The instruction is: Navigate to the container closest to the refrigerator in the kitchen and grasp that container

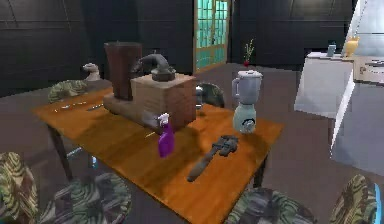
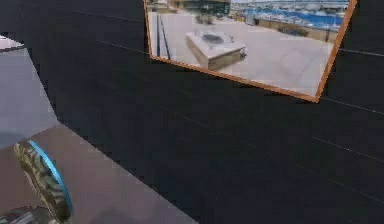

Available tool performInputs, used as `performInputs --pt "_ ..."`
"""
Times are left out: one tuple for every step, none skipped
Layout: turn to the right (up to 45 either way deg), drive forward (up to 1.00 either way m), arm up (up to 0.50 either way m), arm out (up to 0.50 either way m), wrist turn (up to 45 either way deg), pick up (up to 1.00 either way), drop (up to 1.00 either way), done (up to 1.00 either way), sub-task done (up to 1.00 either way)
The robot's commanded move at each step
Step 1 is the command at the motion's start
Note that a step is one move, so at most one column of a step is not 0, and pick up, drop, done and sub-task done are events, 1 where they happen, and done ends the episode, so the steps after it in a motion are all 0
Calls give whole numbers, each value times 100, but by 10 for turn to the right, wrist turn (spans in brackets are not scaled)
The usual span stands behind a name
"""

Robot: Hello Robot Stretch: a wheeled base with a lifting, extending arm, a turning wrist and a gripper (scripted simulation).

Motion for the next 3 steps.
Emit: performInputs --pt "-450 0 0 0 0 0 0 0 0" --pt "-450 0 0 0 0 0 0 0 0" --pt "0 80 0 0 0 0 0 0 0"
